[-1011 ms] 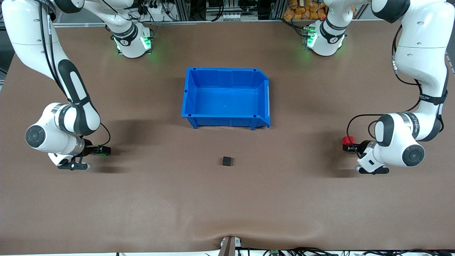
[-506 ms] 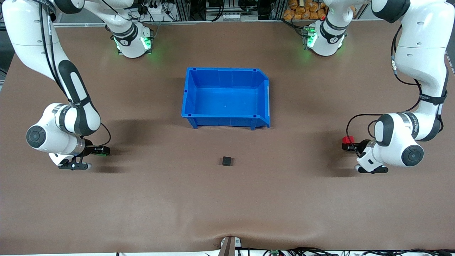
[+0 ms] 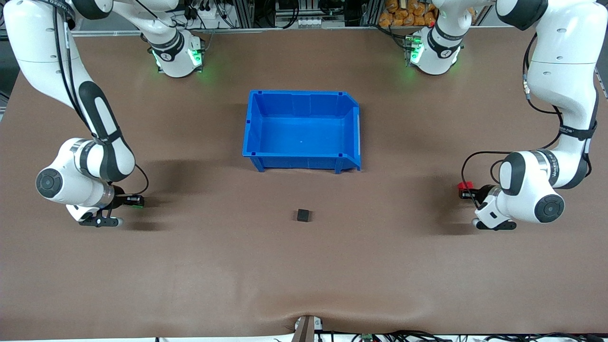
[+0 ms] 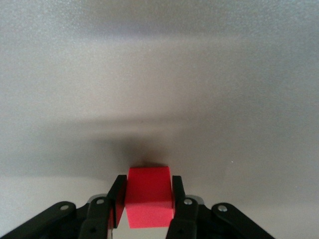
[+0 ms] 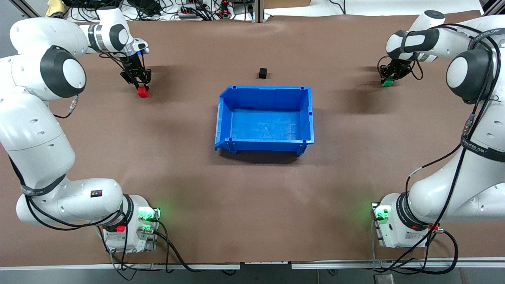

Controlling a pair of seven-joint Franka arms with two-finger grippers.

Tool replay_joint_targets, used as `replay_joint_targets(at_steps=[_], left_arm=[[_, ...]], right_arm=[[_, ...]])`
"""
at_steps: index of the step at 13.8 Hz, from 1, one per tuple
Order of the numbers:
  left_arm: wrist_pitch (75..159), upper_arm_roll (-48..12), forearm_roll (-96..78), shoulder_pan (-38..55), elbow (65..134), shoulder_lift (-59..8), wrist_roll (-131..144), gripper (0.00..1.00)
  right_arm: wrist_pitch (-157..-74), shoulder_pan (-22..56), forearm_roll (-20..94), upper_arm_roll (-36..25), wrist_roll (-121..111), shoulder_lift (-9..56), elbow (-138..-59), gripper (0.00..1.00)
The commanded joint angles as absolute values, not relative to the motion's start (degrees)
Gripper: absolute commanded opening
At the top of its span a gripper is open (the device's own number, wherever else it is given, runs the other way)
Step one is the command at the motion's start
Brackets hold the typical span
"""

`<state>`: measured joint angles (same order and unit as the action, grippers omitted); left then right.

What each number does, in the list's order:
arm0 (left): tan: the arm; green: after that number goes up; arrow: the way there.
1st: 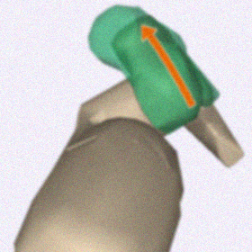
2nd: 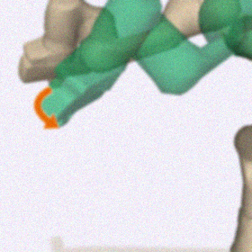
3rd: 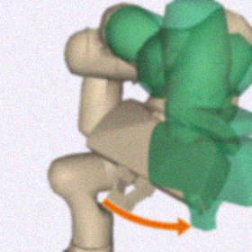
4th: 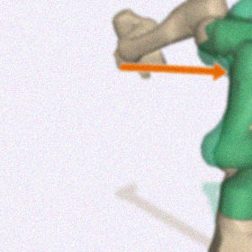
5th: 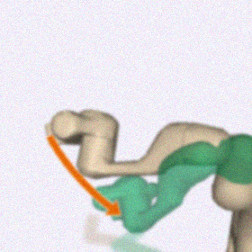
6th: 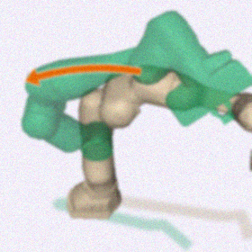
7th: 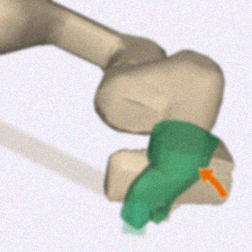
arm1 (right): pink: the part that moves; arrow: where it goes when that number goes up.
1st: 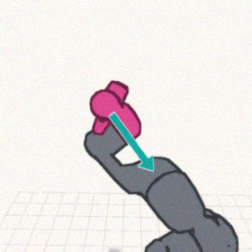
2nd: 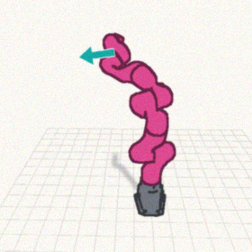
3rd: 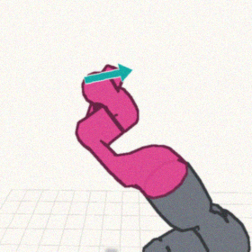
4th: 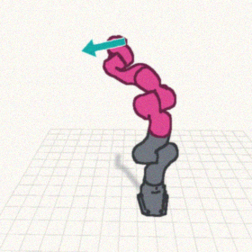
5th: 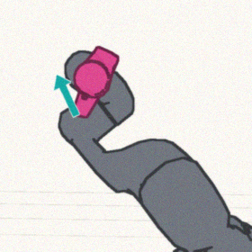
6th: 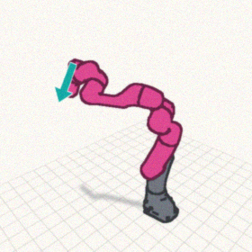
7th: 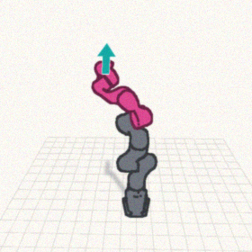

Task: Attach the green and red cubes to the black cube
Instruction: 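Close the left gripper on the red cube while the right gripper grips green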

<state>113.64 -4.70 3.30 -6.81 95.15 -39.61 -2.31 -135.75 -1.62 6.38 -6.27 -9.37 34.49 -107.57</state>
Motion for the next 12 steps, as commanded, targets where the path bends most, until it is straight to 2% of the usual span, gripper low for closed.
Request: replay_joint_targets(at_steps=[1, 2, 4, 8, 12], left_arm=[[112.9, -5.2, 3.3, -7.4, 96.9, -37.5, -3.2, 0.10], [112.9, -5.1, 3.3, -7.3, 96.6, -37.5, -3.2, 0.02], [113.0, -5.1, 3.0, -7.6, 95.3, -37.9, -3.0, 0.00], [113.0, -5.0, -4.3, -7.8, 87.1, -40.4, 1.4, 0.00], [112.9, -5.1, -7.9, -7.4, 86.6, -39.9, 8.6, 0.00]], right_arm=[[-135.6, -2.4, 6.9, -6.0, -10.3, 35.2, -107.0, 0.14], [-135.6, -2.4, 6.9, -6.0, -11.3, 35.2, -107.0, 0.08], [-135.6, -2.5, 6.9, -6.0, -13.7, 35.2, -106.8, 0.03], [-135.4, -2.5, 6.9, -6.1, -19.0, 35.1, -106.8, 0.03], [-135.1, -3.8, 6.8, -6.2, -35.5, 34.2, -106.4, 0.03]])
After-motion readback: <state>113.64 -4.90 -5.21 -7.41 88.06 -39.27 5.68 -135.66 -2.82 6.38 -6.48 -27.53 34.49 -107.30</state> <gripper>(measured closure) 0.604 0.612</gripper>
